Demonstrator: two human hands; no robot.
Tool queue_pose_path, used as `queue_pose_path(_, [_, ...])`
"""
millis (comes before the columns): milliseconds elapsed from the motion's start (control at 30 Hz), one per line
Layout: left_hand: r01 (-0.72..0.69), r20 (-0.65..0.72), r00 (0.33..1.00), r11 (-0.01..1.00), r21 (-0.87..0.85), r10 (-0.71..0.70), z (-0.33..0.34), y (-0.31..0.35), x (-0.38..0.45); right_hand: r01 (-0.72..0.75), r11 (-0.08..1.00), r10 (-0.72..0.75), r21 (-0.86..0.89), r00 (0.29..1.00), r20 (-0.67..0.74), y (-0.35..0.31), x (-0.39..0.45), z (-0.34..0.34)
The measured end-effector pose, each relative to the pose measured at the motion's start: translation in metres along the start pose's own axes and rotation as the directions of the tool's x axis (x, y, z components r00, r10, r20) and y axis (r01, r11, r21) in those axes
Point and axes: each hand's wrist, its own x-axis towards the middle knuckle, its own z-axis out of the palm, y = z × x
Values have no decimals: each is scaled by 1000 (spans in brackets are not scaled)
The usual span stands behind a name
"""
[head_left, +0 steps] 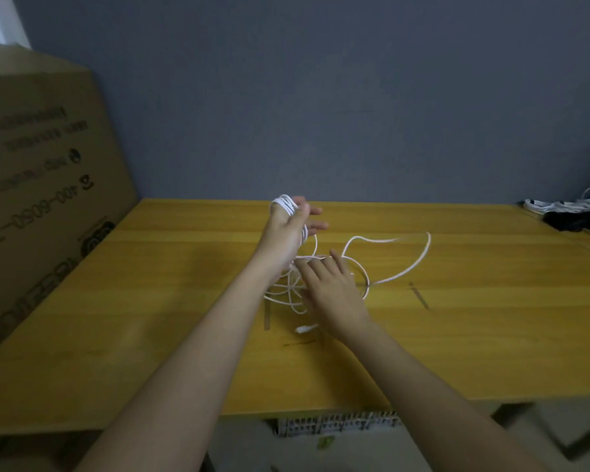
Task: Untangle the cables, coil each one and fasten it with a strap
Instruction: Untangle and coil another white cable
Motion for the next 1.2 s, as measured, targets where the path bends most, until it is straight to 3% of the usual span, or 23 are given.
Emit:
queue_pose_path(67, [-83, -15, 996, 945, 317, 92, -3, -13, 3, 43, 985, -38, 168, 999, -33, 1, -3, -6])
queue_pose_path(100, [-116, 15, 992, 858, 500, 125, -7, -18, 3, 33, 969, -23, 245, 999, -47, 3, -4, -9])
queue_pose_path(167, [-150, 105, 988, 575, 804, 112, -14, -22, 0, -41, 935, 62, 351, 997, -48, 9, -4, -16])
queue_pose_path(233, [-195, 178, 981, 337, 921, 82, -16, -22, -3, -129, 924, 149, 361, 988, -29, 18, -3, -19])
queue_pose_path(333, [-282, 281, 959, 232, 931, 41, -18, -18, -6, -211, 959, 212, 190, 977, 14, 32, -3, -19])
queue_pose_path(500, [-319, 345, 935, 220, 922, -88, -30, -16, 2, -199, 977, 200, -72, 980, 6, 49, -1, -21])
queue_pose_path(567, [-320, 367, 918, 268, 909, -148, -33, -16, 4, -174, 978, 183, -119, 981, 66, 52, 1, -19])
queue_pose_path(667, [-304, 393, 907, 406, 862, -154, -37, -12, 10, -261, 965, 263, -39, 945, 192, 59, -1, -14])
queue_pose_path(733, [-325, 397, 908, 376, 868, -134, -38, -11, 16, -342, 937, 320, 69, 921, 224, 65, 4, -17])
queue_pose_path(800, [-328, 362, 931, 328, 886, -48, -35, -10, 26, -405, 911, 380, 79, 899, 219, 71, 17, -21])
queue_pose_path(867, [-358, 332, 933, 271, 894, 136, -29, -5, 43, -459, 885, 439, 81, 878, 190, 83, 39, -28])
queue_pose_path(1000, [-410, 236, 849, 306, 859, 473, -1, 36, 80, -571, 741, 631, 353, 772, -77, 109, 112, -66])
queue_pose_path(1133, [-444, 16, 703, 420, 792, 711, 7, 71, 102, -350, 665, 715, 660, 554, -426, 109, 147, -119])
queue_pose_path(1167, [-438, -13, 694, 437, 786, 719, 3, 72, 103, -312, 645, 725, 698, 538, -430, 108, 143, -121])
queue_pose_path(1200, [-444, 7, 700, 427, 788, 714, -1, 68, 104, -323, 615, 734, 719, 568, -372, 108, 137, -117])
